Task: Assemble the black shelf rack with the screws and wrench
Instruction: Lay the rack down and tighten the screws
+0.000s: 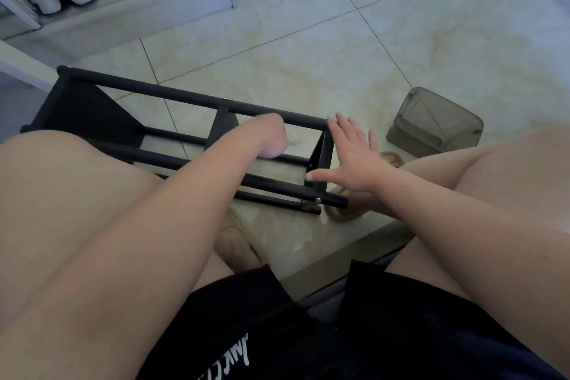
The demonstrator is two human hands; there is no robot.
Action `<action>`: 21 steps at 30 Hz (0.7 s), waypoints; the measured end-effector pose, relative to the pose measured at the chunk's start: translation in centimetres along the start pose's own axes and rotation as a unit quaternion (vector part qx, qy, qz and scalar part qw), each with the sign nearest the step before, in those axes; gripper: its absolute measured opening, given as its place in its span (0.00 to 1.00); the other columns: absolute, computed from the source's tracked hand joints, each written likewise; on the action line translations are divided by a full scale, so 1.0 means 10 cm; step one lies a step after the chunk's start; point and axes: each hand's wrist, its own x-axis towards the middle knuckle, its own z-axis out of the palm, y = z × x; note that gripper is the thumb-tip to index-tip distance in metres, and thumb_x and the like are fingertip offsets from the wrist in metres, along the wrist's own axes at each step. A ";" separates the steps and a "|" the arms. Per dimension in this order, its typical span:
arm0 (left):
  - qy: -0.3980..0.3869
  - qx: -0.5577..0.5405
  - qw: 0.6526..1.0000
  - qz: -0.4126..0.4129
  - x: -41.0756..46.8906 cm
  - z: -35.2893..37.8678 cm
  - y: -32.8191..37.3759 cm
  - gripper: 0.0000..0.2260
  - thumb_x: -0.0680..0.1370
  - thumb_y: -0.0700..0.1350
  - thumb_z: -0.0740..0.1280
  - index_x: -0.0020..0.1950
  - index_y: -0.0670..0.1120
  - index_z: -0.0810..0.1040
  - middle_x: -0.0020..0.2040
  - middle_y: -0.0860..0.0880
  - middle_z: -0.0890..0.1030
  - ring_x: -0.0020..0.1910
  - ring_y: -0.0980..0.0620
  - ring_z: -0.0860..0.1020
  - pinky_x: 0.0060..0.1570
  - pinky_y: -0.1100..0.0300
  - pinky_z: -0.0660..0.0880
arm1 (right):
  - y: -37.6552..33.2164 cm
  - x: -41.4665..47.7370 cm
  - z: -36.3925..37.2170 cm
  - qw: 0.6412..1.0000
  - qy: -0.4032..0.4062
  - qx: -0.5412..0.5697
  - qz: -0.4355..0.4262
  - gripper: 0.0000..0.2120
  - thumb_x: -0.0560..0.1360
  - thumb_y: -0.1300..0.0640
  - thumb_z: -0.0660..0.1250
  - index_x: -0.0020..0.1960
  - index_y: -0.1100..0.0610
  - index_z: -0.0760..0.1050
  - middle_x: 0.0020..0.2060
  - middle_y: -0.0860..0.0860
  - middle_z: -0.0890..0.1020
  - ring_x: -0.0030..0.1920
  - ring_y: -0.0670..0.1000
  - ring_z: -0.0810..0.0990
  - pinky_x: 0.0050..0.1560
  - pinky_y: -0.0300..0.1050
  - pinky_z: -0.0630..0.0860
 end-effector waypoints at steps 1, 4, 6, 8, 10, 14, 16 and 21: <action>0.062 -0.010 0.998 0.004 0.05 -0.08 0.00 0.12 0.80 0.41 0.60 0.58 0.44 0.80 0.56 0.44 0.82 0.55 0.41 0.78 0.55 0.49 0.76 | 0.01 0.07 -0.07 1.000 0.024 0.001 0.010 0.58 0.69 0.29 0.70 0.83 0.52 0.40 0.82 0.49 0.40 0.82 0.53 0.39 0.79 0.63 0.39; 0.144 0.020 0.989 0.020 0.22 -0.26 0.04 0.11 0.80 0.42 0.59 0.60 0.48 0.77 0.58 0.45 0.78 0.59 0.41 0.73 0.54 0.50 0.71 | 0.02 0.31 -0.29 0.999 -0.005 -0.029 0.030 0.48 0.73 0.37 0.72 0.82 0.52 0.50 0.81 0.53 0.58 0.79 0.58 0.58 0.78 0.60 0.55; 0.103 0.061 0.992 0.030 0.39 -0.33 0.02 0.10 0.80 0.41 0.58 0.59 0.47 0.74 0.57 0.45 0.79 0.56 0.41 0.74 0.50 0.51 0.68 | 0.02 0.50 -0.41 0.998 -0.047 -0.041 0.025 0.40 0.74 0.40 0.73 0.78 0.53 0.61 0.71 0.55 0.72 0.70 0.59 0.71 0.69 0.56 0.68; 0.059 0.061 0.996 0.028 0.54 -0.37 -0.06 0.08 0.80 0.40 0.56 0.57 0.46 0.71 0.55 0.44 0.79 0.51 0.42 0.75 0.48 0.51 0.68 | 0.02 0.66 -0.52 0.997 -0.063 -0.044 0.025 0.34 0.73 0.43 0.75 0.72 0.54 0.68 0.63 0.54 0.77 0.60 0.57 0.76 0.58 0.51 0.73; 0.051 0.025 0.998 0.022 0.66 -0.40 -0.17 0.07 0.81 0.40 0.56 0.57 0.46 0.69 0.54 0.44 0.78 0.50 0.42 0.75 0.48 0.50 0.71 | 0.01 0.81 -0.63 0.995 -0.079 -0.050 0.034 0.30 0.72 0.45 0.77 0.67 0.56 0.71 0.59 0.54 0.78 0.55 0.56 0.76 0.51 0.49 0.73; 0.027 -0.014 0.999 0.017 0.88 -0.42 -0.29 0.06 0.82 0.41 0.58 0.58 0.45 0.69 0.50 0.44 0.81 0.47 0.43 0.78 0.47 0.48 0.74 | 0.03 1.06 -0.76 0.989 -0.131 -0.061 0.045 0.29 0.69 0.45 0.80 0.62 0.57 0.74 0.55 0.53 0.79 0.51 0.55 0.76 0.47 0.47 0.71; 0.039 -0.021 0.999 0.015 0.99 -0.43 -0.29 0.06 0.82 0.41 0.56 0.57 0.46 0.69 0.47 0.46 0.80 0.45 0.44 0.77 0.42 0.50 0.71 | 0.04 1.17 -0.83 0.988 -0.135 -0.063 0.041 0.29 0.69 0.45 0.80 0.62 0.58 0.74 0.54 0.53 0.78 0.50 0.55 0.75 0.46 0.46 0.70; 0.180 -0.035 0.983 0.016 1.15 -0.51 -0.31 0.05 0.82 0.40 0.54 0.55 0.49 0.65 0.37 0.52 0.76 0.34 0.52 0.72 0.42 0.52 0.63 | 0.08 1.38 -1.14 0.996 -0.078 -0.028 0.016 0.27 0.69 0.49 0.81 0.60 0.58 0.73 0.53 0.51 0.72 0.51 0.53 0.72 0.47 0.47 0.68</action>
